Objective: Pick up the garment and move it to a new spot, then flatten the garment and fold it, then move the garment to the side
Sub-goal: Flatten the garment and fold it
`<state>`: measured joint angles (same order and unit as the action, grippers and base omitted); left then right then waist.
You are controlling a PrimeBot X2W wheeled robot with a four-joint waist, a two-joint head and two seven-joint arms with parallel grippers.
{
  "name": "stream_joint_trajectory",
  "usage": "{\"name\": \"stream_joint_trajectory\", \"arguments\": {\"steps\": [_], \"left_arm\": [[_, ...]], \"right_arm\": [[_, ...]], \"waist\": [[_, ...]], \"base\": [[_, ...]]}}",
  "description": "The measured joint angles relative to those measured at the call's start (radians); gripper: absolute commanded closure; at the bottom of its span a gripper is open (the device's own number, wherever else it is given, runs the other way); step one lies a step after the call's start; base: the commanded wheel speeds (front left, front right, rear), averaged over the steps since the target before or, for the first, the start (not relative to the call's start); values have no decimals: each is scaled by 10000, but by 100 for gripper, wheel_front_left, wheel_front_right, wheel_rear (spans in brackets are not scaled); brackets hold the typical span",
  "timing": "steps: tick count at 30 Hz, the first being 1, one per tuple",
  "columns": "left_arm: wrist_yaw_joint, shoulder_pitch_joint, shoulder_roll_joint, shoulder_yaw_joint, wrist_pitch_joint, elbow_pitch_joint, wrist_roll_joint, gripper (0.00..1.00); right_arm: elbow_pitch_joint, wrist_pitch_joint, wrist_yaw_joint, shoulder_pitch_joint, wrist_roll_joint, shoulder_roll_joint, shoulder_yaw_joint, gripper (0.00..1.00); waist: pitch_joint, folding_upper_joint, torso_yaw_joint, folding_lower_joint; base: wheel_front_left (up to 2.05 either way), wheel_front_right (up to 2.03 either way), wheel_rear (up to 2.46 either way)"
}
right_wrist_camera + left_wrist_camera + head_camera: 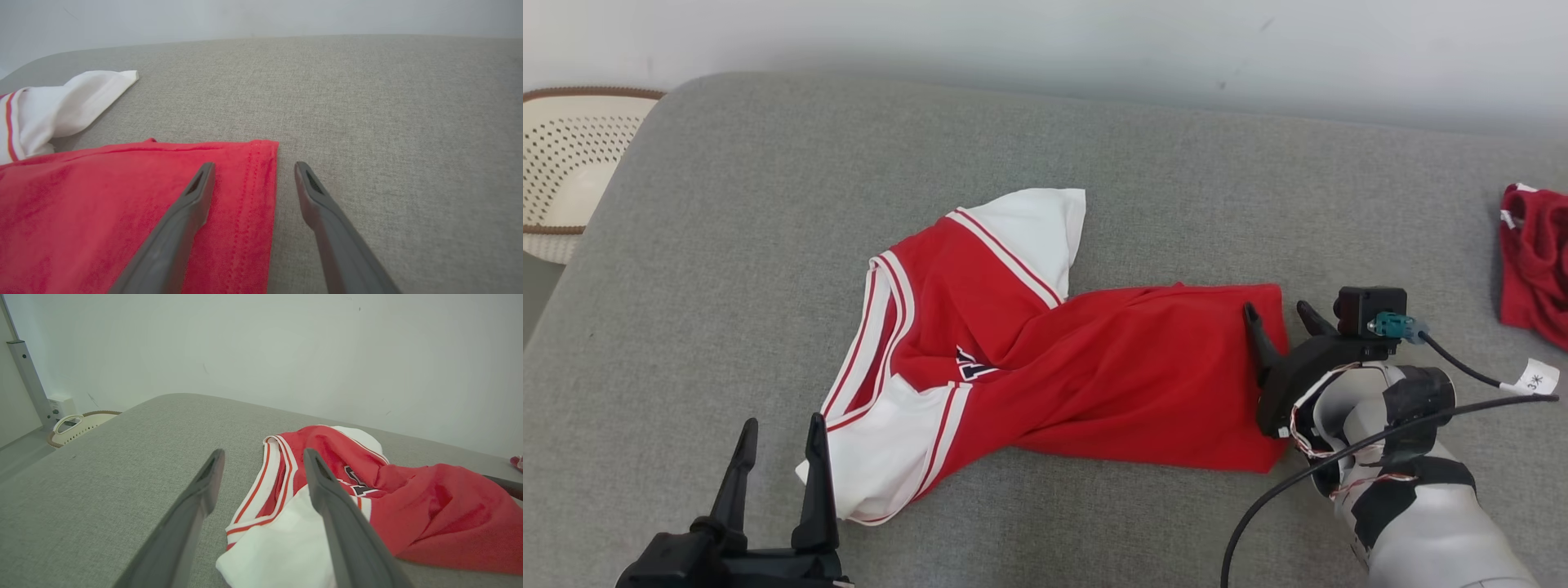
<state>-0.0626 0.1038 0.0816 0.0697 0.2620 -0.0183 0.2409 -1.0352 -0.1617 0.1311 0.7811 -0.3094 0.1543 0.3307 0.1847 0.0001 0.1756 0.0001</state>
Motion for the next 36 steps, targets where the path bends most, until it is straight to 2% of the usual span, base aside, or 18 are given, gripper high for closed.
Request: {"name": "stream_joint_trajectory", "arguments": {"steps": [4, 5, 6, 13, 18, 21, 22, 26, 36], "left_arm": [[88, 39, -96, -44, 0, 10, -56, 0], [107, 74, -125, -56, 0, 23, -81, 0], [157, 86, -142, -71, 0, 36, -107, 0], [184, 99, -203, -232, 0, 81, -150, 0], [219, 93, -236, -359, 0, 165, -232, 0], [222, 63, -253, -451, 0, 196, -236, 0], [236, 1, -263, -522, 2, 230, -244, 0], [257, -111, -272, -660, 0, 286, -259, 0], [255, -421, -293, -903, 2, 280, -311, 0]], "right_arm": [[-740, -192, 0, 482, -196, -10, 213, 0], [-991, -265, 0, 619, -211, 10, 299, 82], [-1095, -351, 0, 697, -236, 17, 318, 100], [-1371, -792, 0, 957, -228, 75, 481, 100], [-763, -968, 0, 904, -349, 63, 623, 100], [418, -995, 0, 564, -640, 86, 694, 100], [1221, -997, 0, 177, -855, 174, 800, 100], [2834, -995, 0, -891, -1394, 474, 1244, 100], [6301, -999, 0, -3103, -2790, 1728, 2569, 100]], "waist": [[149, 0, 122, 0], [199, 0, 172, 0], [224, 0, 196, 0], [279, 0, 224, 0], [163, 0, 92, 0], [53, 0, -25, 0], [-35, -1, -119, 0], [-218, 0, -339, 0], [-503, -1, -994, -1]], "base": [[0, 0, 0], [0, 0, 0], [0, 0, 0], [0, 0, 0], [0, 0, 0], [0, 0, 0], [0, 0, 0], [0, 0, 0], [0, 0, 0]]}}
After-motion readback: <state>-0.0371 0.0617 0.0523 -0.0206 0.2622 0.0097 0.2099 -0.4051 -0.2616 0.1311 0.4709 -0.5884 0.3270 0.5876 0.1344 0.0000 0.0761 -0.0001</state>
